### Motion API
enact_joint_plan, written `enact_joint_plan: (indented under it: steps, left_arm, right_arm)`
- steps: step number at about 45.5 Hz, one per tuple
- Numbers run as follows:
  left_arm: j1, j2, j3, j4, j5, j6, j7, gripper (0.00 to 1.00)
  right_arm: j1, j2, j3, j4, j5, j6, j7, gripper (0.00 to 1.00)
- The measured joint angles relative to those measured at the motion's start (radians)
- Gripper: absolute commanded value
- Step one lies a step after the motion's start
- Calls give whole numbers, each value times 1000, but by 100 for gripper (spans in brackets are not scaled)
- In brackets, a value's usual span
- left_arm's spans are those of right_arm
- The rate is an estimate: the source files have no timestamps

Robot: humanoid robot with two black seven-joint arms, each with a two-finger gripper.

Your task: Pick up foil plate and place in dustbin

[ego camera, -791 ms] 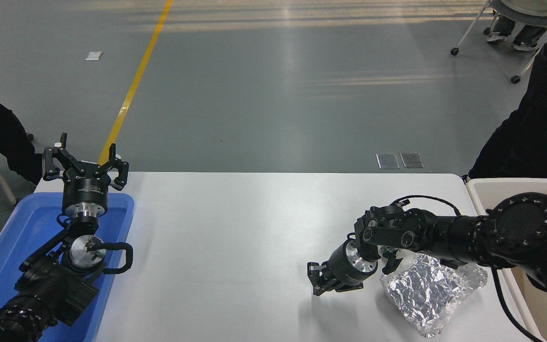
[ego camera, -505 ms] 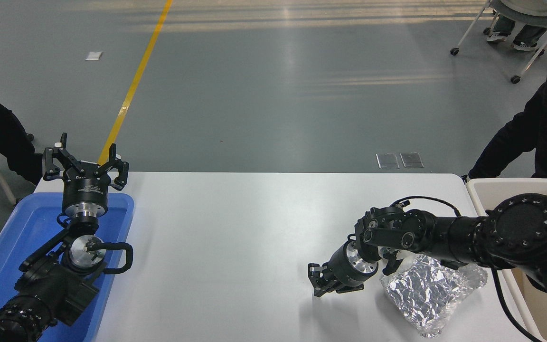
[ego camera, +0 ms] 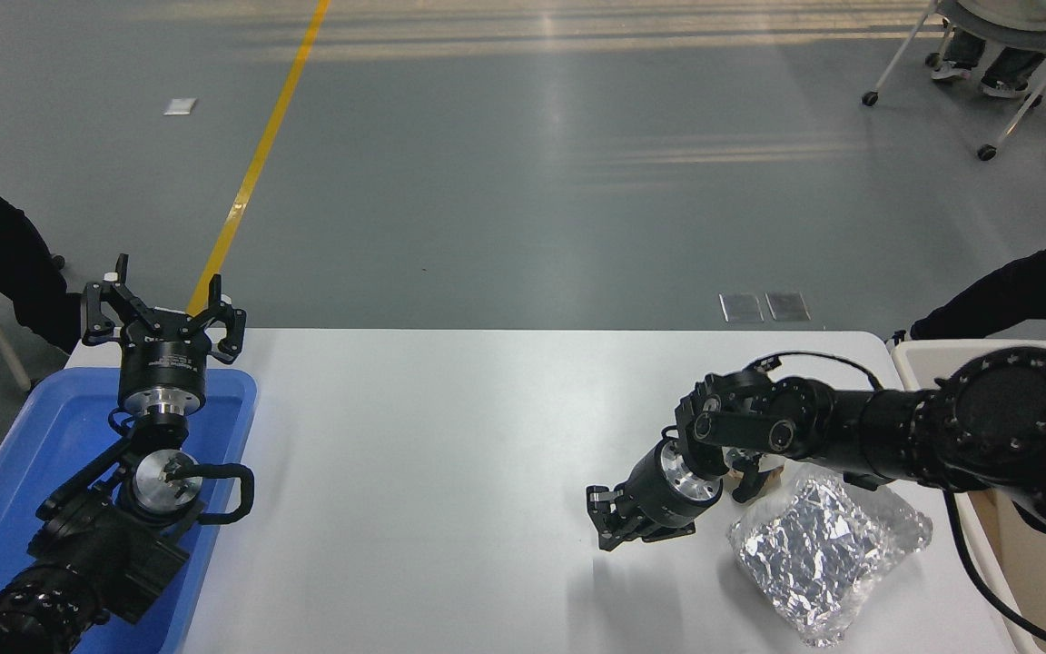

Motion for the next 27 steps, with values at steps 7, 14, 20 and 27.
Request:
enact_joint_plan:
  steps: [7, 14, 20, 27]
  left_arm:
    - [0, 1, 0, 0, 0, 0, 0, 99]
    - [0, 1, 0, 0, 0, 0, 0, 99]
    - [0, 1, 0, 0, -1, 0, 0, 99]
    - [0, 1, -1, 0, -1, 1, 0, 99]
  right_arm:
    - [164, -107, -6, 96, 4, 36, -2, 100]
    - [347, -236, -24, 192, 4, 94, -16, 100]
    - [495, -315, -32, 240, -2, 122, -28, 100]
    - [618, -393, -47, 277, -47, 138, -38, 100]
